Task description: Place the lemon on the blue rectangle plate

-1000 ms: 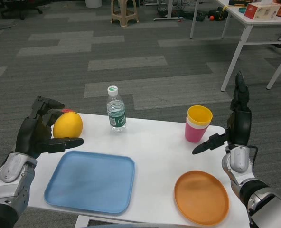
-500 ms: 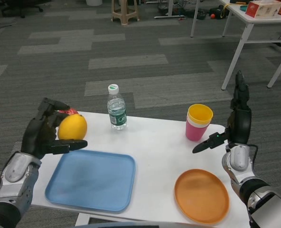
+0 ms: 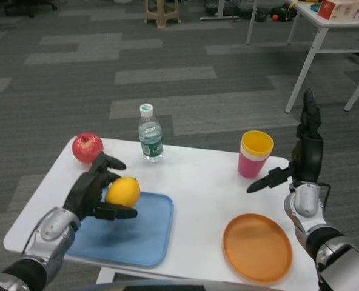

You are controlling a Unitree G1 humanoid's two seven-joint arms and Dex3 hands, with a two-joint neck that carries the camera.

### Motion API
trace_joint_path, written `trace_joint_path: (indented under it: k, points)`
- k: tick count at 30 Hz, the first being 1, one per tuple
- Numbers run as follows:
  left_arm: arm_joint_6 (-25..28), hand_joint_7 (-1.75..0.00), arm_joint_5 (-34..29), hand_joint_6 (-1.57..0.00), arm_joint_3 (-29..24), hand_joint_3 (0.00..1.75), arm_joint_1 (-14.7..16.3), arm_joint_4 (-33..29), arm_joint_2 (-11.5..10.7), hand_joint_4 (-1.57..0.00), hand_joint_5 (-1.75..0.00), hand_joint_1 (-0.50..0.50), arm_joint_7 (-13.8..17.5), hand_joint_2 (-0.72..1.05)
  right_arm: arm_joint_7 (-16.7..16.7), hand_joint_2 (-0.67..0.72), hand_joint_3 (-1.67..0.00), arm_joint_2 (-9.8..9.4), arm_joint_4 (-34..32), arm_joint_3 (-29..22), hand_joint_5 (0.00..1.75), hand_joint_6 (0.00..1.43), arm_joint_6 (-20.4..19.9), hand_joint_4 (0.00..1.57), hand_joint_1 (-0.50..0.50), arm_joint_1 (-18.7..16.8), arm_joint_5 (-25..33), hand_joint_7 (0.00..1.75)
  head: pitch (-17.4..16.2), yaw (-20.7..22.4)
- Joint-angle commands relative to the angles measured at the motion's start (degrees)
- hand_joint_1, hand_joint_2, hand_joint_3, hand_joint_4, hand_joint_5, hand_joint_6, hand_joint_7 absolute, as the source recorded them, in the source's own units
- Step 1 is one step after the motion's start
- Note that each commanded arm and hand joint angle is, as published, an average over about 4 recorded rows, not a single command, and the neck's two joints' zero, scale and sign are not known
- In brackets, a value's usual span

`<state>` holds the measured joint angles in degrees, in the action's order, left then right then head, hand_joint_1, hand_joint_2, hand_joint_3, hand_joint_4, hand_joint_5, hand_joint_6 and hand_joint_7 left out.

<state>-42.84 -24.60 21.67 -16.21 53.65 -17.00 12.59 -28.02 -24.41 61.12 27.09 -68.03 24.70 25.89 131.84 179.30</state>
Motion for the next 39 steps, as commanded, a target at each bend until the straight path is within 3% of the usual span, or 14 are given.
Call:
trace_joint_path:
  k: [1, 5, 15, 21, 22, 26, 28, 31, 35, 37, 39]
  points:
    - [0.2, -1.68, 1.9, 0.00, 0.1, 0.09, -1.5, 5.3, 1.4, 0.00, -1.75, 0.50, -1.5, 0.43, -0.2, 0.53, 0.00, 0.16, 0.1, 0.1, 0.00, 0.00, 0.0, 0.00, -0.47, 0.7, 0.2, 0.00, 0.0, -0.2]
    - [0.2, -1.68, 4.5, 0.00, 0.0, 0.09, -1.9, 8.0, 1.9, 0.00, -1.75, 0.50, -2.5, 0.52, -0.2, 0.57, 0.00, 0.16, -0.1, 0.0, 0.00, 0.00, 0.0, 0.00, -0.46, 0.4, 0.2, 0.00, 0.0, -0.2]
    - [-0.5, -1.68, 7.4, 0.00, -0.1, 0.09, -1.9, 9.4, 2.5, 0.00, -1.75, 0.50, -4.2, 0.52, -0.2, 0.55, 0.00, 0.18, 0.0, -0.1, 0.00, 0.00, 0.1, 0.00, -0.46, 0.3, 0.2, 0.00, -0.6, 0.1]
    - [-1.9, -1.50, 9.5, 0.00, -0.8, 0.09, -1.9, 10.5, 2.8, 0.00, -1.75, 0.50, -6.6, 0.52, -0.2, 0.53, 0.00, 0.24, 0.3, -0.1, 0.00, 0.00, 0.0, 0.00, -0.46, 0.3, 0.2, 0.00, -1.1, 0.0]
    - [-1.9, -1.45, 9.6, 0.00, -0.8, 0.09, -1.9, 10.6, 2.8, 0.00, -1.75, 0.50, -6.7, 0.47, -0.2, 0.53, 0.00, 0.24, 0.4, -0.1, 0.00, 0.00, 0.0, 0.00, -0.46, 0.4, 0.2, 0.00, -1.2, 0.0]
    - [-3.8, -1.26, 9.6, 0.00, -0.6, 0.09, -1.9, 12.0, 2.7, 0.00, -1.75, 0.50, -8.0, -0.04, -0.2, 0.55, 0.00, 0.46, 0.8, -0.2, 0.00, 0.00, 0.1, 0.00, -0.46, 0.4, 0.2, 0.00, -1.2, -0.1]
    - [-4.3, -1.12, 9.6, 0.00, -0.6, 0.09, -1.9, 12.4, 2.7, 0.00, -1.72, 0.50, -8.5, -0.13, -0.2, 0.57, 0.00, 0.51, 1.0, -0.3, 0.00, 0.00, 0.2, 0.00, -0.46, 0.4, 0.2, 0.00, -1.2, -0.1]
    - [-5.0, -0.86, 9.6, 0.00, -1.0, 0.09, -2.0, 12.5, 2.6, 0.00, -1.51, 0.50, -8.9, -0.28, -0.2, 0.57, 0.00, 0.55, 1.2, -0.3, 0.00, 0.00, 0.2, 0.00, -0.46, 0.4, 0.2, 0.00, -1.4, 0.1]
    - [-7.1, -0.72, 9.6, 0.00, -1.5, 0.09, -2.2, 12.5, 2.4, 0.00, -1.23, 0.50, -10.0, -0.30, -0.2, 0.60, 0.00, 0.60, 1.7, -0.4, 0.00, 0.00, 0.2, 0.00, -0.46, 0.7, 0.2, 0.00, -1.7, 0.3]
    - [-7.9, -0.63, 9.7, 0.00, -1.8, 0.09, -2.2, 12.5, 2.2, 0.00, -1.05, 0.31, -10.3, -0.35, -0.2, 0.60, 0.00, 0.55, 1.9, -0.4, 0.00, 0.00, 0.3, 0.00, -0.46, 0.9, 0.2, 0.00, -1.8, 0.4]
    - [-8.8, -0.56, 9.7, 0.00, -2.3, 0.09, -2.2, 12.5, 2.1, 0.00, -0.87, -0.03, -10.7, -0.37, -0.2, 0.60, 0.00, 0.51, 2.1, -0.4, 0.00, 0.00, 0.3, 0.00, -0.46, 1.1, 0.2, 0.00, -1.9, 0.5]
